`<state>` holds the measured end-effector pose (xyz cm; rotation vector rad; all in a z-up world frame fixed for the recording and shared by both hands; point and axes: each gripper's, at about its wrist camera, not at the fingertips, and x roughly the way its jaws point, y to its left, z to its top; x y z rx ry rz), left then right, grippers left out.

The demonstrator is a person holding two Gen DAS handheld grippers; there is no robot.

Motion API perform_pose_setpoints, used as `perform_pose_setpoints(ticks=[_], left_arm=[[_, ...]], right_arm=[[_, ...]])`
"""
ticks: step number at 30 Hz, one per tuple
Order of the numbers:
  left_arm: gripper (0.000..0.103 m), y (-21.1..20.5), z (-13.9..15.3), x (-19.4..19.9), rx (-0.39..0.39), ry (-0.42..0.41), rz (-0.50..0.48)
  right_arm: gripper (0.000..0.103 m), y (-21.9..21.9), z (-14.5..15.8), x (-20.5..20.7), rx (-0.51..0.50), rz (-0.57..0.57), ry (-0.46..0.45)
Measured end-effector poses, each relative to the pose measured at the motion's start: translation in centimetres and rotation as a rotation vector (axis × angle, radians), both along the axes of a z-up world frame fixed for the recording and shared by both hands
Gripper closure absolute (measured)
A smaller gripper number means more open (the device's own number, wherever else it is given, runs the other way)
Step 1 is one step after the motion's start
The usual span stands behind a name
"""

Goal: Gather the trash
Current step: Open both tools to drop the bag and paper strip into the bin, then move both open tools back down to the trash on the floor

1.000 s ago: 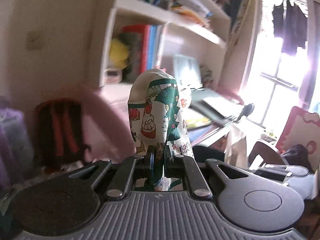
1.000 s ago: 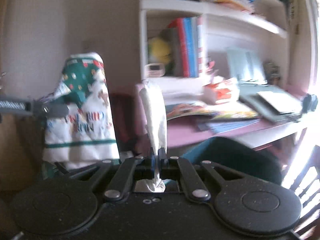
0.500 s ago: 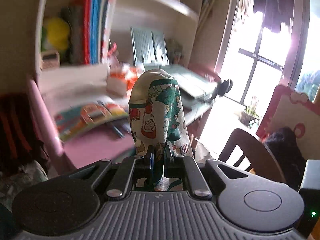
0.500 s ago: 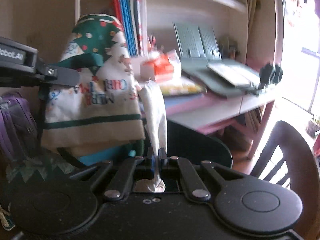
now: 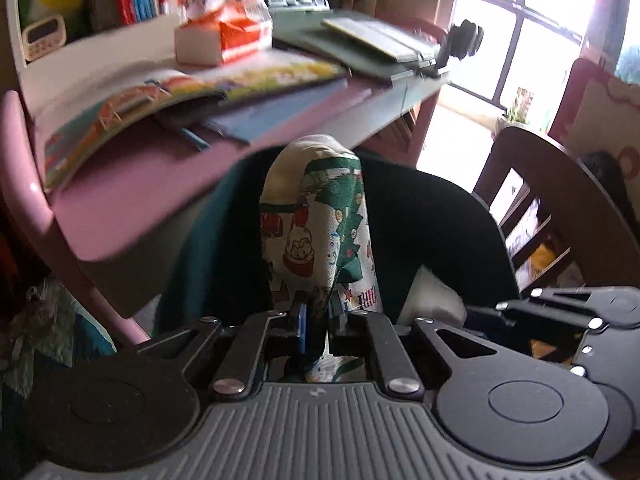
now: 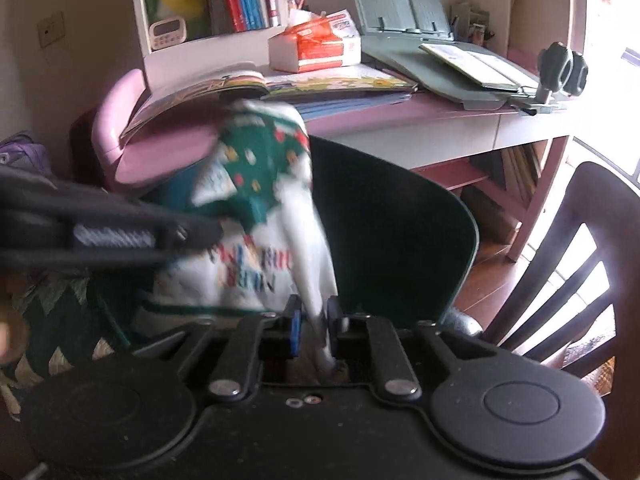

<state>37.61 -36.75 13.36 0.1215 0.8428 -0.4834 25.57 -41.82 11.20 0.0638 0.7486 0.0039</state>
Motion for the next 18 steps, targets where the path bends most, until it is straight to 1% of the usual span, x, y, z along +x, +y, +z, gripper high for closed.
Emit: perform_pose_setpoints(ticks=[3,6,7,9,12,14,16,18], left_arm=[[0.092,-0.6,-0.5,-0.3,0.024,0.009,-0.029],[0.086,-0.6,-0.5,-0.5,0.020,0.030,-0.022],[0.085,-0.5,-0.5,-0.5,0.014,0.032,-0.020],[0.085,-0.3,-0.1,-1.0,0.004,0.019,-0.014],[0.085,0.3,0.6,-1.8,-0.011,0.013,-0.007],[0.083,0.9,1.1,-2.4,-0.015,0.008,-0.003],[0.077,1.4,1.8,-3.1,-0.019,-0.009,-0.001],[0.073,2.4,2.6,-4.0,-0.027,-0.031,0.008]], right_arm=[[0.084,0.1,0.1,0.0,-0.003,0.003,0.003],[0.073,0.0,0.3,0.1,-0.012,-0.006,-0.003],[0.070,0.0,0.4,0.0,-0.011,-0.005,-0.007],[0.070,0.1,0.7,-0.3,-0.015,-0.008,-0.012],[0.068,0.1,1.1,-1.2,-0.011,-0.008,-0.019],[0.068,0.3,1.5,-1.8,-0.004,-0.003,-0.025],[0.067,0.6,2.0,-2.6,0.003,0.002,-0.035],[0.066,1.1,2.6,-3.3,0.004,0.011,-0.047]])
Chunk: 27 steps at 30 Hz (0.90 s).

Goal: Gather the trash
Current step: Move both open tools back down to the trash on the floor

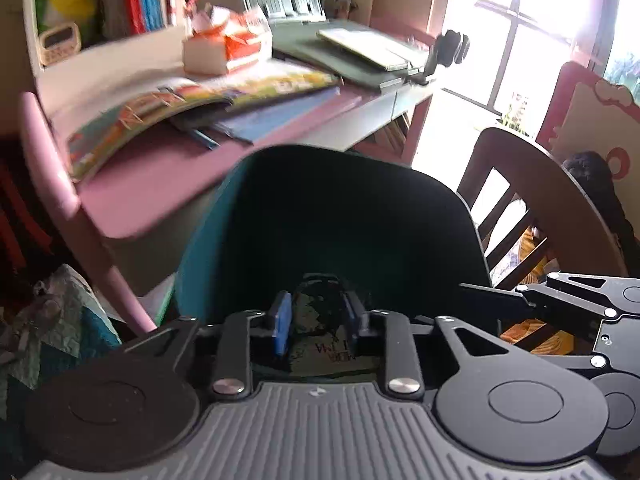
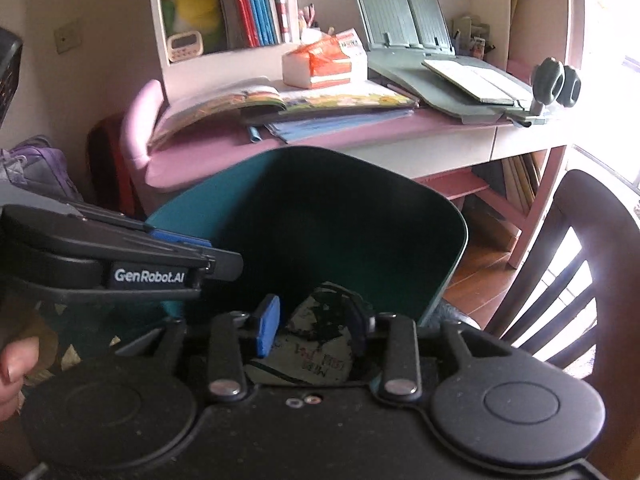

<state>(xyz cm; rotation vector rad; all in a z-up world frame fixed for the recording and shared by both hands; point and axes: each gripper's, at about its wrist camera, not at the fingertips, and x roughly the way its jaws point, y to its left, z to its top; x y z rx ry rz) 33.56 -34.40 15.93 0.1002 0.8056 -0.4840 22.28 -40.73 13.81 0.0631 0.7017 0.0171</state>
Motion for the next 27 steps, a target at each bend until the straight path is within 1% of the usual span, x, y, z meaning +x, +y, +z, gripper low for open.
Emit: perform_pose_setpoints(ticks=[1,3,4,5,6,7,9,18,22,27], left_arm=[[0.073,0.6,0.4,-0.5,-0.009,-0.009,0.007],[0.071,1.7,1.2,-1.4,-0.023,-0.020,0.014],[0.067,2.3,1.5,-1.9,-0.024,-0.029,0.016],[0.061,2.8,1.8,-2.4,-0.023,-0.040,0.019],[0.044,3.5,2.2,-3.0,-0.019,-0.058,0.028],[0.033,4.1,2.5,-3.6,-0.016,-0.078,0.039],[0.032,5.6,3.1,-4.9,-0.015,-0.114,0.058],[0.032,13.6,4.3,-9.6,-0.042,-0.142,0.134],[0.032,17.8,3.8,-11.7,-0.047,-0.142,0.180],[0.031,23.1,2.0,-14.1,-0.049,-0.120,0.251]], right_arm=[[0.065,0.3,0.4,-0.4,-0.002,0.005,-0.007],[0.058,1.0,1.1,-1.2,-0.005,0.015,-0.027],[0.056,1.5,1.4,-1.6,-0.005,0.021,-0.037],[0.055,1.9,1.8,-1.9,-0.004,0.029,-0.043],[0.055,2.3,2.1,-2.3,-0.003,0.038,-0.050],[0.055,2.8,2.4,-2.7,-0.001,0.045,-0.056],[0.054,3.8,2.9,-3.3,0.002,0.065,-0.064],[0.052,9.7,4.6,-5.7,0.041,0.184,-0.092],[0.049,13.0,4.6,-6.6,0.059,0.253,-0.093],[0.046,17.7,3.6,-7.2,0.086,0.341,-0.080]])
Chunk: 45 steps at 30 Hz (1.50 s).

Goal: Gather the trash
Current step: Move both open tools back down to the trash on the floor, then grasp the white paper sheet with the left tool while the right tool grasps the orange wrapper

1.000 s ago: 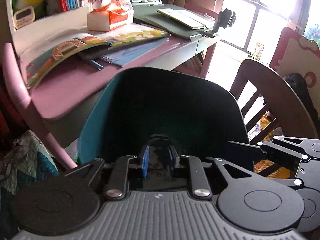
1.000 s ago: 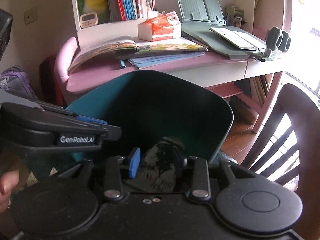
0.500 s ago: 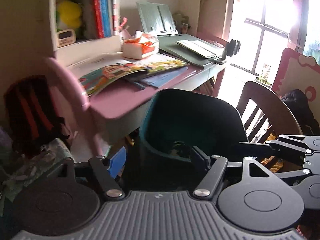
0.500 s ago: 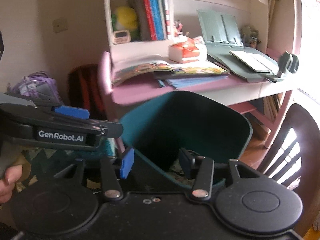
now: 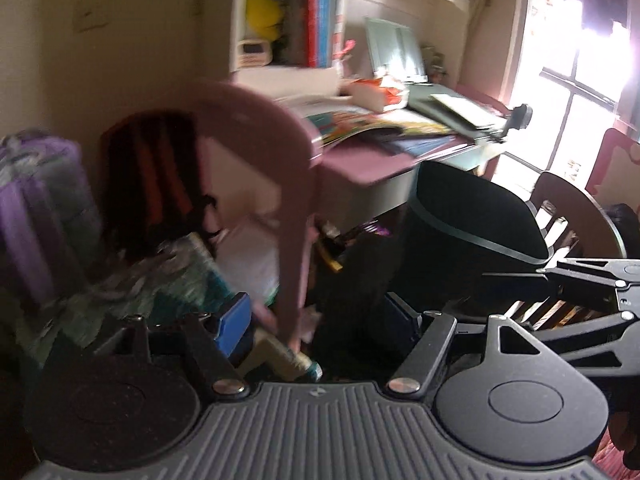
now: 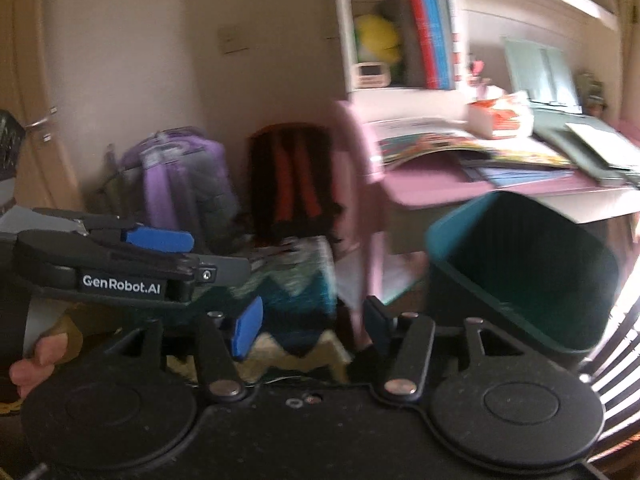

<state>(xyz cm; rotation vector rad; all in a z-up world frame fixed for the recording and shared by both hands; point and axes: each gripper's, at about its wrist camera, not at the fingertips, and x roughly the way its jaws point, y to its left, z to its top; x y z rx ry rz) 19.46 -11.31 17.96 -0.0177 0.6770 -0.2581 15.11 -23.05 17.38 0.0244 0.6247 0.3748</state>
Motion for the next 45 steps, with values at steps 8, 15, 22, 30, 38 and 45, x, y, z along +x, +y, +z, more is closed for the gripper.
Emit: perform_pose_setpoints(ticks=[8,15,22,30,38,45], left_arm=[[0.024,8.5,-6.0,-3.8,0.026,0.051,0.108],[0.012,14.5,-13.7,-5.5,0.043,0.092,0.198],[0.004,19.4,-23.0,-3.7,-0.039,0.207,0.306],[0.003,22.7,-33.6,-0.4,-0.042,0.333,0.438],[0.003,25.1,-45.6,1.6,-0.106,0.559,0.654],[0.003,26.4,-55.9,2.3,-0.142,0.783,0.766]], right_arm=[[0.045,6.9,-4.7,0.5,0.047,0.121,0.055],[0.044,12.3,-11.8,2.0,0.035,0.208,0.148],[0.044,16.3,-21.3,5.3,0.014,0.248,0.318],[0.043,19.1,-31.9,9.0,-0.031,0.225,0.440],[0.043,22.1,-42.1,13.8,-0.099,0.217,0.605],[0.043,24.9,-50.8,16.9,-0.112,0.205,0.768]])
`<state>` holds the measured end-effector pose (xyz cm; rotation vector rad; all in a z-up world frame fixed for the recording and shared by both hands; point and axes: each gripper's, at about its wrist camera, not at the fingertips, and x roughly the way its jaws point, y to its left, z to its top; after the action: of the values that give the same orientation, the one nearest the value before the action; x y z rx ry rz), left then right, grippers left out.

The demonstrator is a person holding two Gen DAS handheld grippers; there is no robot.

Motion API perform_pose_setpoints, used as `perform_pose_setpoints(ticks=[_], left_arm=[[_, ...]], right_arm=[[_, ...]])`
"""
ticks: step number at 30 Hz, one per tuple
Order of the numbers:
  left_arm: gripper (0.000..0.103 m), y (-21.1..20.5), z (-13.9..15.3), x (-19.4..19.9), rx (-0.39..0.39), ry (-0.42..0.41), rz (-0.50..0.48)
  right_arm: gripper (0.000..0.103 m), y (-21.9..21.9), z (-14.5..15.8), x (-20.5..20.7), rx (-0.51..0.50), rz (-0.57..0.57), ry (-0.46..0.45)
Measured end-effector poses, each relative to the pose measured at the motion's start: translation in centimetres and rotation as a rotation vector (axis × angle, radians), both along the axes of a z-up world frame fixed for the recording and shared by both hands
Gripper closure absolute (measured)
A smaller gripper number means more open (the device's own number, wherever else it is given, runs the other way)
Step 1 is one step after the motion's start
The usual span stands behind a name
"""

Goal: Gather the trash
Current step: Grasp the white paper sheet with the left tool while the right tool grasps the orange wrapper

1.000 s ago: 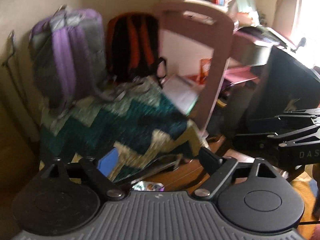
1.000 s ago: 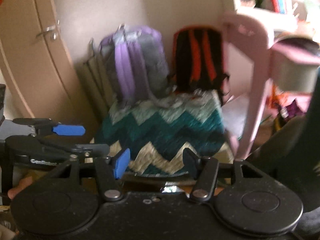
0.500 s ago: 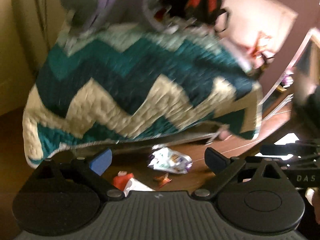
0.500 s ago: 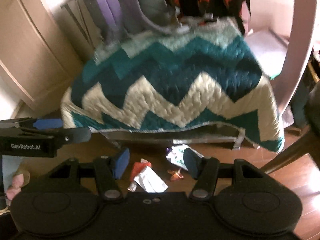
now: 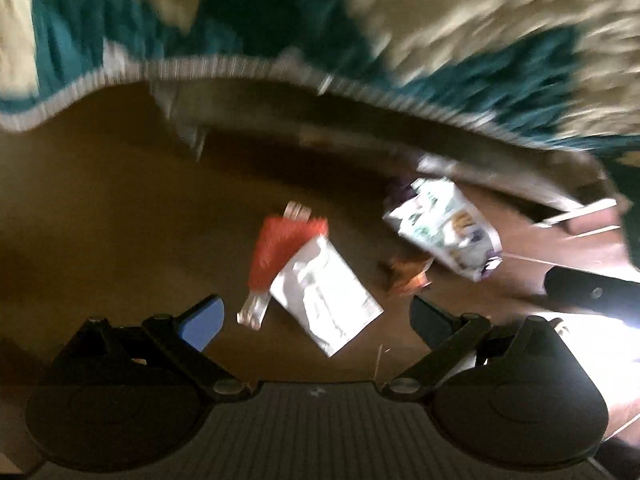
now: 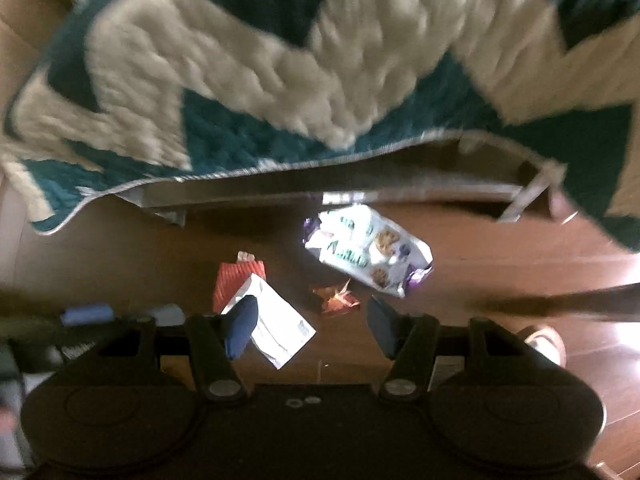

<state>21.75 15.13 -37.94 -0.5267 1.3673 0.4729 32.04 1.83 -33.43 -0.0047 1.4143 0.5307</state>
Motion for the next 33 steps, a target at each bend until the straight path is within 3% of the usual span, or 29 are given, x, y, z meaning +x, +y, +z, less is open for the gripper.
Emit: perform_pose_setpoints(ticks=[5,14,18,24,26,28,33], left_arm=[[0.003,1.1,-6.3,0.0,-0.091,0.104,0.100],[0.004,0.4,-14.0,1.2,-0.191,0.176,0.090],[0.004,0.1,-16.0,1.5,-0.220,0.187,0.085],[0.009,0.0,-17.9,2.1,-0.222,0.195,0.085],[0.016,-0.1,-18.5,2.1,-0.227,0.202,0.088],[0.030,-0.2,-19.0,2.2,-0.234,0.212,0.083],[0.037,-0.8,-19.6,2.6,-0.239,0.207,0.067]], right_arm=[[0.043,2.2,-5.9,1.1,-0.025,-0.004,0.086],[0.043,3.4,-14.6,1.7,-0.078,-0.045,0.224],[0.044,3.7,-17.0,2.1,-0.090,-0.063,0.255],[0.044,5.4,-19.3,2.7,-0.122,-0.017,0.219],[0.044,6.2,-19.7,2.7,-0.130,0.021,0.196],[0.045,7.0,-20.2,2.6,-0.142,0.050,0.195],[0.046,8.0,-21.1,2.3,-0.187,0.085,0.165]])
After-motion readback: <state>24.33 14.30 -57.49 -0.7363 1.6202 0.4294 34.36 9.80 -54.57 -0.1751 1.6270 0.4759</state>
